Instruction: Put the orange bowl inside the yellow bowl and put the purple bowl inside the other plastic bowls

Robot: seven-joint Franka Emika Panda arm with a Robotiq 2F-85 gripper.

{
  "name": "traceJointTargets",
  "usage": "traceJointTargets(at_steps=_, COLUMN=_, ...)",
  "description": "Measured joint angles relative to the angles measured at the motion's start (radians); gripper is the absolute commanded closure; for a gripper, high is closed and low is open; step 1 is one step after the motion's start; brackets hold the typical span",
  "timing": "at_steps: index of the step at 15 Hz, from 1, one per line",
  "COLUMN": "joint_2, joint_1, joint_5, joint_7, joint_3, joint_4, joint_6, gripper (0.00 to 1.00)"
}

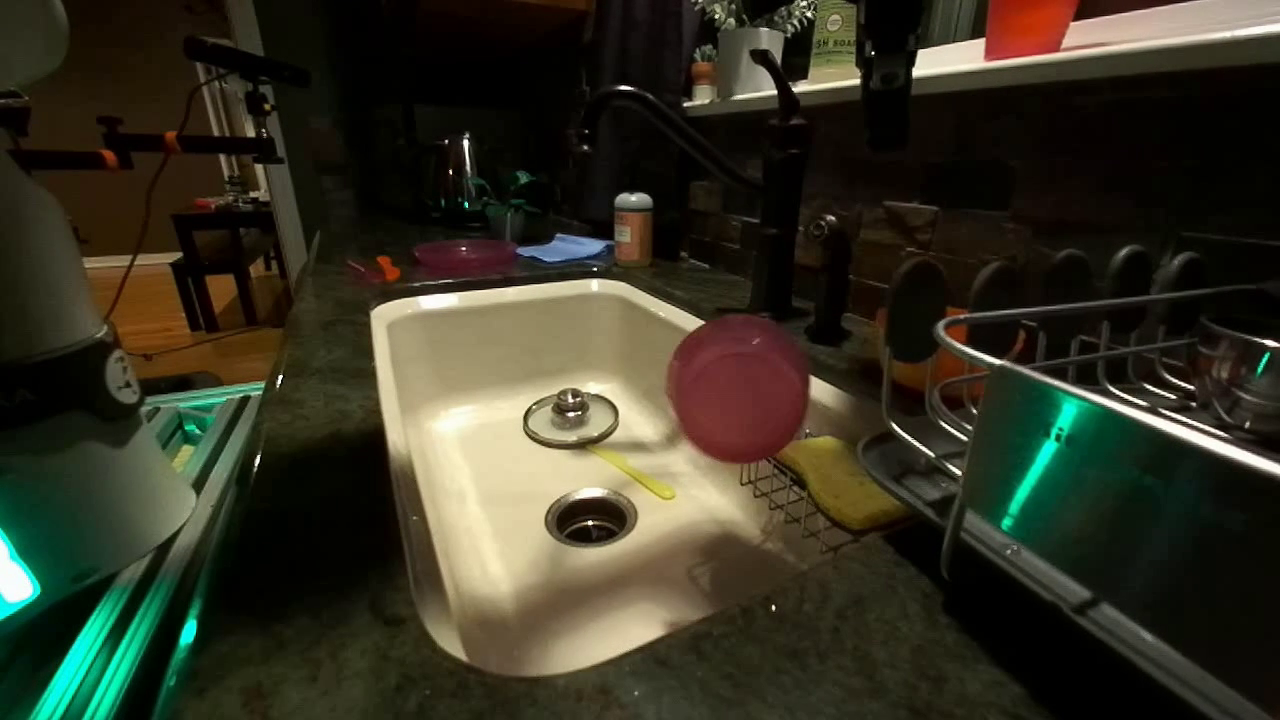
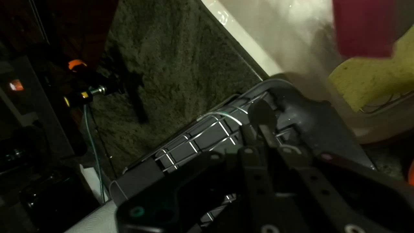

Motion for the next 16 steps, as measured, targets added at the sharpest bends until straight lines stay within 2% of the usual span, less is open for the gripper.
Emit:
traceJointTargets(at_steps=4, joint_2=-0.017, joint_1=-0.001, joint_5=-0.001, joint_7=0.000, joint_3=0.002, joint_4=-0.042, joint_6=0.055, gripper=0.97)
traceJointTargets(at_steps=5, joint_2=-0.018, joint_1=-0.003, joint_5=0.000, joint_7=0.000, joint_3=0.002, joint_4=-0.046, joint_6=0.057, gripper=0.94)
traceJointTargets(at_steps=6, joint_2=-0.018, joint_1=-0.004, joint_5=0.005, joint_7=0.000, joint_3=0.002, joint_4=-0.048, joint_6=0.057, gripper=0.68)
traceJointTargets(at_steps=8, joint_2=-0.019, joint_1=-0.007, joint_5=0.024, joint_7=-0.005, joint_3=0.001, joint_4=-0.049, joint_6=0.056, gripper=0.66)
traceJointTargets(at_steps=13, joint_2=-0.049, joint_1=-0.015, joint_5=0.128, joint_7=-0.081, joint_3=-0.001, joint_4=-0.065, joint_6=0.008, gripper=0.29)
traceJointTargets(at_steps=16, joint_2=-0.113, joint_1=-0.017, joint_5=0.196, joint_7=-0.154, joint_3=-0.001, joint_4=-0.122, joint_6=-0.024, gripper=0.05)
